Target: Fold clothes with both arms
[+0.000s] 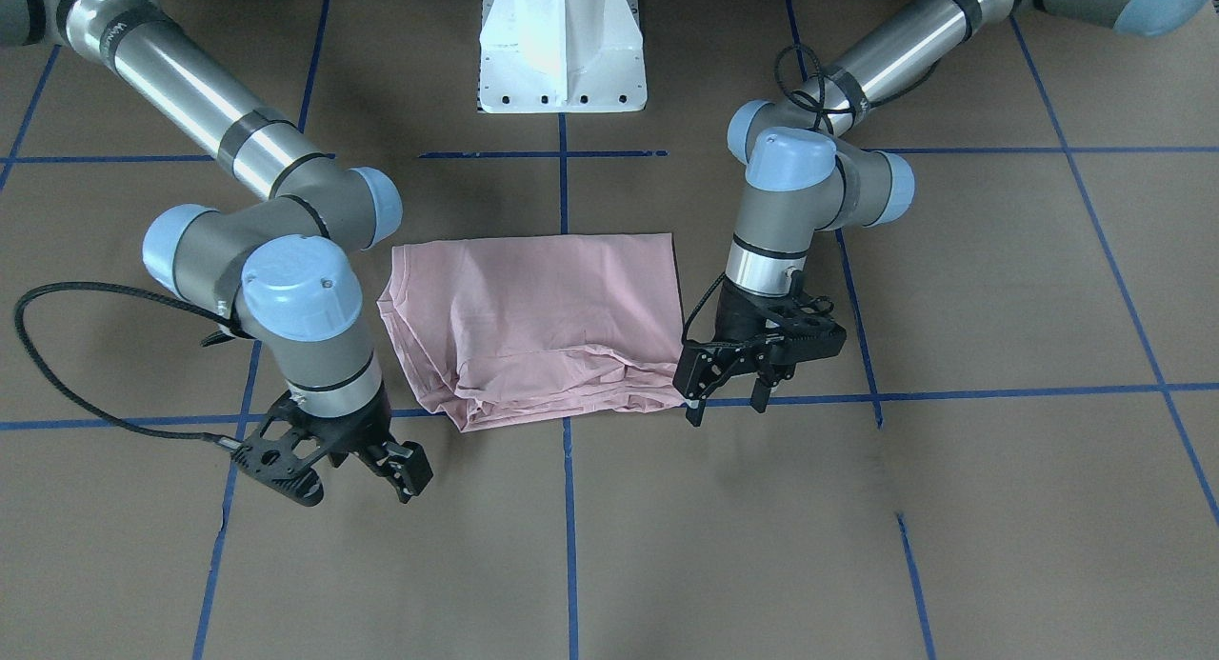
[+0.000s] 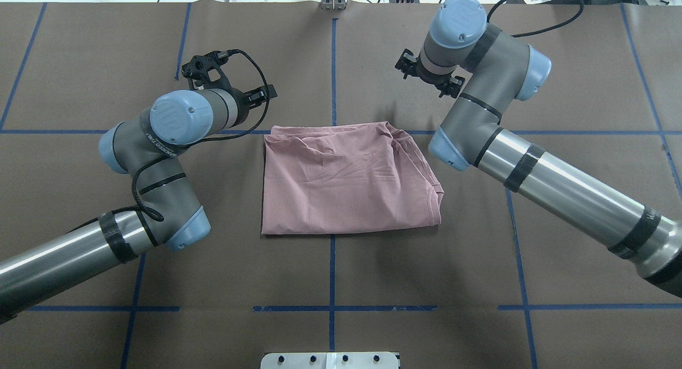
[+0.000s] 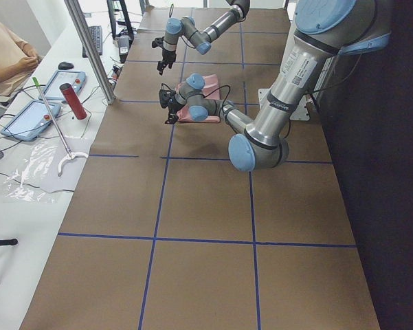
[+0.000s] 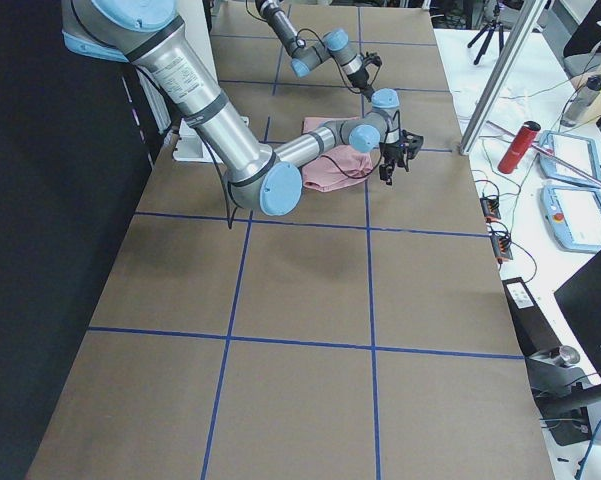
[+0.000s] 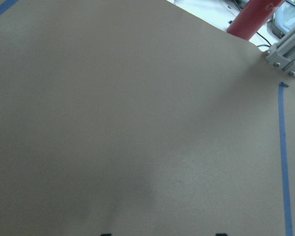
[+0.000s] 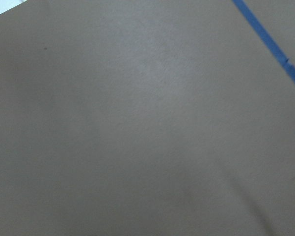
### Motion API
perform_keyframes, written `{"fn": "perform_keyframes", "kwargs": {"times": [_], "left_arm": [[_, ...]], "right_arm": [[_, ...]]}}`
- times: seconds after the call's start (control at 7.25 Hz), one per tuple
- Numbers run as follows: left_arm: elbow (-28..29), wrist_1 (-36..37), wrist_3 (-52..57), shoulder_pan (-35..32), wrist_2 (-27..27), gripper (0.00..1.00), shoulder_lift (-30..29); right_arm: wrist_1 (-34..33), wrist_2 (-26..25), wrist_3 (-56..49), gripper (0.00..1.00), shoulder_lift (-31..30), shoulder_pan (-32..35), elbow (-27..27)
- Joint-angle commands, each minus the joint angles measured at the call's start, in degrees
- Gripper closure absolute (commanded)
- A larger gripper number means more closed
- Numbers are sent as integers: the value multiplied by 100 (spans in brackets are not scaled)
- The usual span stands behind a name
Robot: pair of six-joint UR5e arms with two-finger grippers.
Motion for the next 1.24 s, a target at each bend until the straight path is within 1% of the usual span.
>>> {"fn": "perform_keyframes", "kwargs": {"times": [0.0, 0.14, 0.28, 0.41, 0.55, 0.69, 0.83, 0.96, 1.1], "left_arm": [[-443, -217, 1273, -577, -1022, 0, 685], [-452, -671, 2062, -1225, -2067, 0, 1123], [-452, -789, 3332, -2058, -3130, 0, 1571], [-470, -747, 4493, -2902, -3785, 0, 1994], [-453, -781, 5853, -3658, -4253, 0, 2520], [-426, -607, 6580, -4579, -4892, 0, 2708], [-426, -197, 7188, -5163, -5543, 0, 2788], [-461, 225, 7638, -5526, -5767, 0, 2928], [-452, 534, 8016, -5616, -5769, 0, 2956]], "right_arm": [[10, 1084, -1338, 0, -654, 823, 420], [18, 1804, -2146, 0, -1022, 1411, 552], [-25, 2429, -3094, 0, -1400, 2061, 710], [-78, 2844, -4130, 0, -1743, 2728, 756], [-235, 3179, -4941, 0, -1930, 3283, 765], [-367, 3226, -5462, 0, -2166, 3593, 904], [-412, 3226, -6138, 0, -2447, 3797, 1027], [-699, 3226, -6632, 0, -2502, 3912, 1028], [-1094, 3226, -7254, 0, -2581, 4035, 1028]]}}
